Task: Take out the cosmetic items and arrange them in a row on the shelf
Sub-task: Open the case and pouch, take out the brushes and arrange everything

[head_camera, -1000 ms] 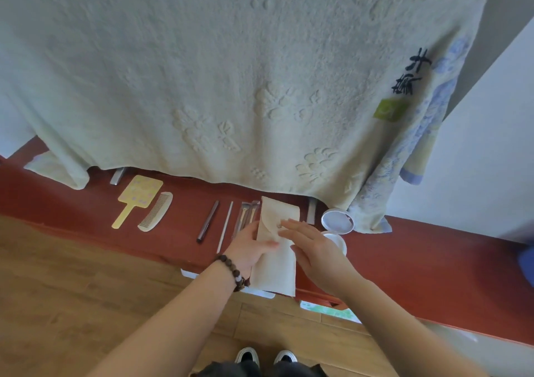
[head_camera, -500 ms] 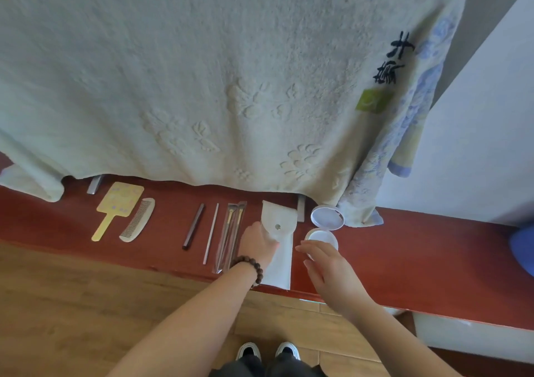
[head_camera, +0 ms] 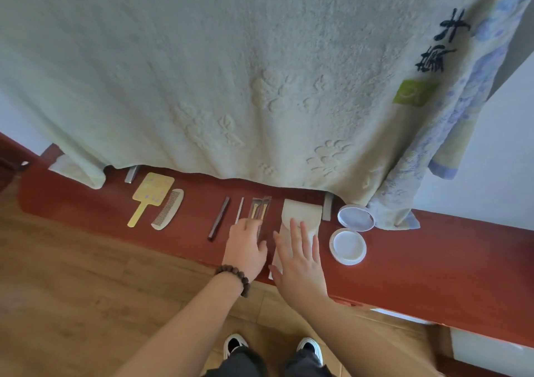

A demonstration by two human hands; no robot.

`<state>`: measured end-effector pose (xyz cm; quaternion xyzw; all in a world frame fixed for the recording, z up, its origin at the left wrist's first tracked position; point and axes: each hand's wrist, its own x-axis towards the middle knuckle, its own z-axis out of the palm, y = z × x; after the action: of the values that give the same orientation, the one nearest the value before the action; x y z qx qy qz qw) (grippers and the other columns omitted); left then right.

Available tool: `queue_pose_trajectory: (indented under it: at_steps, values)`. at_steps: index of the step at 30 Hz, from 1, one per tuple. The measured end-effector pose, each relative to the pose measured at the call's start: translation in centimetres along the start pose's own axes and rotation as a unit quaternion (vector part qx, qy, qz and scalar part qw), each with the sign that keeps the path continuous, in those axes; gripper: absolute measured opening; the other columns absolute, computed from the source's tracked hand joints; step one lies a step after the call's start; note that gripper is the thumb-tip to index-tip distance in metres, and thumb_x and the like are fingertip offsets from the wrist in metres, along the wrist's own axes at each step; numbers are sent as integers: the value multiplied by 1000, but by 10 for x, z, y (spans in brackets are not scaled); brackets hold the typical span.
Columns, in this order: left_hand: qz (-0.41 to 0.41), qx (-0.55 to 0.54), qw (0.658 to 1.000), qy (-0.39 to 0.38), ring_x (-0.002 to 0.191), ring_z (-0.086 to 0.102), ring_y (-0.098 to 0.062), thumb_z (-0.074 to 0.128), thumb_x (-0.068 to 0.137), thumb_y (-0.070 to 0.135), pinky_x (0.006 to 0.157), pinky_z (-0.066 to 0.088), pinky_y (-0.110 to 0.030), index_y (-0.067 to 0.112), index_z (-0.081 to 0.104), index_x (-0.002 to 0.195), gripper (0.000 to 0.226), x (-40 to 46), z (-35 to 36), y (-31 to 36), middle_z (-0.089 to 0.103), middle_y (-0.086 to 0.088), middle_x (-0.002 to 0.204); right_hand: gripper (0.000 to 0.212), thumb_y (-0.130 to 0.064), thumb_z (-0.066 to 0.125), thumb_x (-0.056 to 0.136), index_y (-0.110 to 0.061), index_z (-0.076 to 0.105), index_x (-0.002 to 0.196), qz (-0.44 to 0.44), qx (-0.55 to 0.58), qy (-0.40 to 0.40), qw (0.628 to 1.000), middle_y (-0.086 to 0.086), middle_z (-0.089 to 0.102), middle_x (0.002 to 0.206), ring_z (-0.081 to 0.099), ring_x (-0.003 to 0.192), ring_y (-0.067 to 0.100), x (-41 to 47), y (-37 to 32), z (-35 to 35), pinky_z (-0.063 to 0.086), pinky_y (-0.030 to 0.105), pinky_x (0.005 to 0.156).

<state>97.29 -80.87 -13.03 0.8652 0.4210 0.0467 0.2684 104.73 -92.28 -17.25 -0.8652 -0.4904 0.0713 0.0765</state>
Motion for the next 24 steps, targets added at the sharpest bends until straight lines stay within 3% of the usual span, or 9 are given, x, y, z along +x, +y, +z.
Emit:
queue_pose_trajectory:
  at_steps: [3,6,11,16,19,21,22,24]
  values:
    - [14,12,1000,10,127,39,-20,58,89,17,99,46,-36,16,49,129,41,2,-11,-15,45,-4,135,73,-60,39,89,-25,20,149,31,-26,-18,999,15,10,159,0,145,38,4,-10,12,9,61,113]
    - [32,15,999,8,130,35,-19,56,91,17,101,45,-34,16,49,131,40,7,-19,-31,44,-3,137,73,-63,23,90,-24,18,150,78,-23,-36,996,13,7,159,-3,146,36,7,-16,24,8,63,113]
    - [104,24,994,-7,130,36,-21,57,90,15,102,43,-35,13,51,129,40,19,-35,-58,47,-5,133,65,-57,22,93,-24,23,149,112,-30,-40,992,10,12,158,3,147,32,9,-21,30,10,60,111]
    - [132,32,991,-16,129,38,-22,59,88,15,103,42,-37,14,52,128,40,29,-49,-96,48,-5,133,64,-58,18,93,-29,15,150,137,-62,-47,988,7,9,159,-4,146,27,20,-18,31,4,55,113]
    - [149,35,988,-36,129,39,-21,58,88,15,103,42,-38,14,52,128,40,29,-56,-119,48,-4,133,67,-61,-2,91,-29,8,150,144,-77,-61,985,8,4,160,-7,146,27,23,-19,30,4,54,113]
    - [163,40,985,-45,129,39,-20,58,88,16,104,42,-37,15,51,128,40,29,-61,-132,48,-3,133,74,-65,-17,84,-30,-5,149,146,-83,-63,984,6,-12,158,-17,145,26,24,-23,25,-3,53,116]
    - [167,42,984,-49,129,38,-20,57,89,17,104,41,-36,15,51,128,40,30,-63,-137,47,-2,133,75,-65,-17,83,-30,-10,148,157,-78,-69,982,5,-18,157,-20,144,26,25,-28,21,-6,51,115]
    - [172,48,983,-51,129,38,-20,56,89,19,105,40,-35,16,51,128,39,30,-67,-145,47,-1,133,68,-59,7,92,-26,-2,151,198,-43,-56,978,7,-14,159,-16,145,27,28,-44,13,-6,47,115]
